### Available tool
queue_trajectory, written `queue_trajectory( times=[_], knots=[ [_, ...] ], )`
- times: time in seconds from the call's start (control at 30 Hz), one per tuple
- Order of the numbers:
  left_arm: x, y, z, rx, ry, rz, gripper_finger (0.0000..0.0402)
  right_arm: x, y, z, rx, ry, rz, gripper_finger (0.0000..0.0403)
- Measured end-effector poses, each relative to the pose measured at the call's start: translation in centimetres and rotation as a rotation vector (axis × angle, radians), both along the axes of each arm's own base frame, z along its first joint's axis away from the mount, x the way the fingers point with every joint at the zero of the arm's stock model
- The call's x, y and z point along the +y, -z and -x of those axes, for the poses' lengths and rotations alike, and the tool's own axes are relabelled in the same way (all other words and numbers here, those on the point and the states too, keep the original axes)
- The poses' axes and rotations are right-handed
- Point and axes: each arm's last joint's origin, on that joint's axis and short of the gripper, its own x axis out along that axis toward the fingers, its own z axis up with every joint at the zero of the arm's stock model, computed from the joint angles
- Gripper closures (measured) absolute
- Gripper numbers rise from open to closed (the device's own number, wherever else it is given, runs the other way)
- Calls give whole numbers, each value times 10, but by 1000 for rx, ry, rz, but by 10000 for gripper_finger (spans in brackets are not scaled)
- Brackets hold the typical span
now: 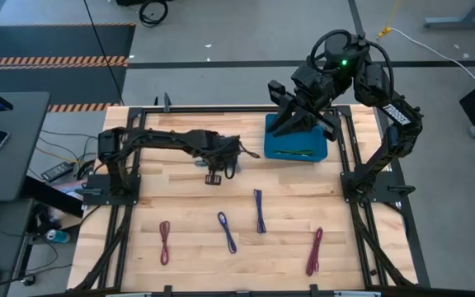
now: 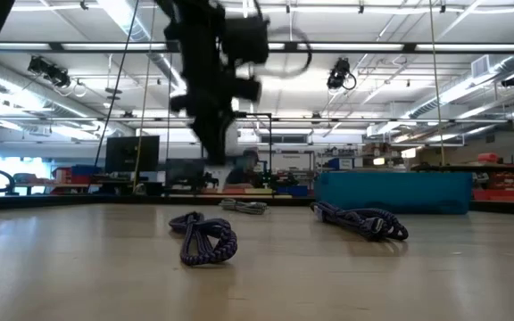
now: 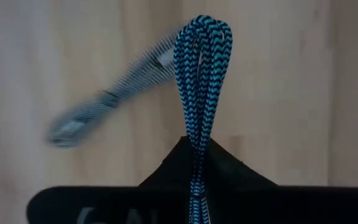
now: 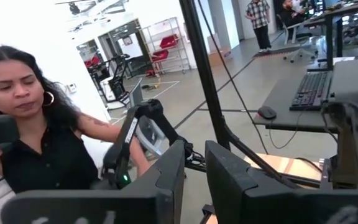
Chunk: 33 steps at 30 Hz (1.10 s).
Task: Pick and place USB-C Cables
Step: Put the black blue charger cable into the blue bin
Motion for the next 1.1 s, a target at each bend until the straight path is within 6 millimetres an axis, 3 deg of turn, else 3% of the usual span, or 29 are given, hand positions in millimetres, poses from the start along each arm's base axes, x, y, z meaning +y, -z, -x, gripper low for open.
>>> queue_trajectory(
  times=[0.13, 0.3, 0.4, 0.53, 0.67, 0.87, 1.1],
  knots=[
    [-11, -57, 1, -35, -10, -130, 381, 1, -1, 3, -24, -13, 25, 343],
    [-26, -129, 19, -122, -88, -217, 381, -2, -9, 28, -92, 20, 111, 364],
    [-37, -167, 32, -245, -135, -214, 381, -4, -11, 50, -110, 132, 208, 380],
    [-55, -212, 48, -428, -162, -196, 381, -5, -4, 75, -8, 363, 342, 395],
    [-72, -241, 59, -570, -201, -223, 381, -7, 2, 87, 110, 554, 425, 396],
    [-91, -274, 64, -789, -226, -253, 381, -5, 22, 64, 208, 550, 482, 393],
    [-99, -288, 67, -869, -220, -292, 381, -7, 64, 15, 346, 542, 615, 399]
  ],
)
